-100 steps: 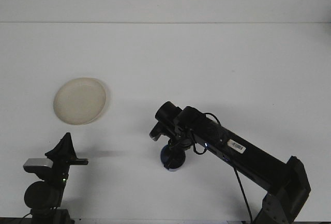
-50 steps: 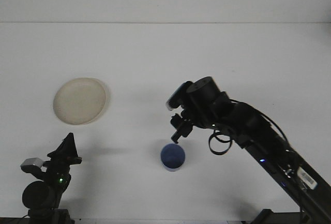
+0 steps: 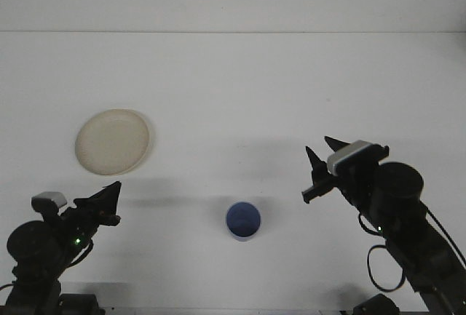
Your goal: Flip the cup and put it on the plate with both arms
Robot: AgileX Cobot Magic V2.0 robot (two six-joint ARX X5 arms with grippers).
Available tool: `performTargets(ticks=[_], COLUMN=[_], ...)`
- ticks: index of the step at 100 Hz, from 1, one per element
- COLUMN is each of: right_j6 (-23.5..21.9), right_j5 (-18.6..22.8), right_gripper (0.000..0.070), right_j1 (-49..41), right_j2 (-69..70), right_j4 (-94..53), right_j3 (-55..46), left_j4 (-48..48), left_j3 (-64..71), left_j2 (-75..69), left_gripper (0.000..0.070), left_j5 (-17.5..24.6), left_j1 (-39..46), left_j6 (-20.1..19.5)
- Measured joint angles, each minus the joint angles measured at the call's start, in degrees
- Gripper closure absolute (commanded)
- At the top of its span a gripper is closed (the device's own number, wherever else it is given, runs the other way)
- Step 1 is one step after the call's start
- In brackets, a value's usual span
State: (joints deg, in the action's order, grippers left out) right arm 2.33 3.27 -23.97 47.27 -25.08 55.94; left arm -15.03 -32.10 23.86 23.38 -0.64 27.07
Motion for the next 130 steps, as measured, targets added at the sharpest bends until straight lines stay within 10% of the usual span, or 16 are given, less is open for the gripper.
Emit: performTargets(ticks=[18,36,130], right_j6=[-0.4,-0.7,-1.4], right_j5=[-2.3,-3.6,-4.8], right_gripper=[0.0398,0.0398,0.0398], right_j1=[3.3,5.3,6.1], right_j2=[-12.2,-21.1,-24.7], right_j4=[3.6,4.2,2.0], right_j3=[-12.9,-21.3,-25.0], left_j4=[-6.7,-13.5,-23.0], left_j3=[-12.0,-20.7,-40.2], left_j2=[15.3,28.0,64.3], left_gripper=[0.0657,0.0242,0.0239], left_j5=[7.1,9.6,-2.5], left_j1=[-3.2,-9.1,-41.8], left_j6=[-10.3,-18.5,-24.9])
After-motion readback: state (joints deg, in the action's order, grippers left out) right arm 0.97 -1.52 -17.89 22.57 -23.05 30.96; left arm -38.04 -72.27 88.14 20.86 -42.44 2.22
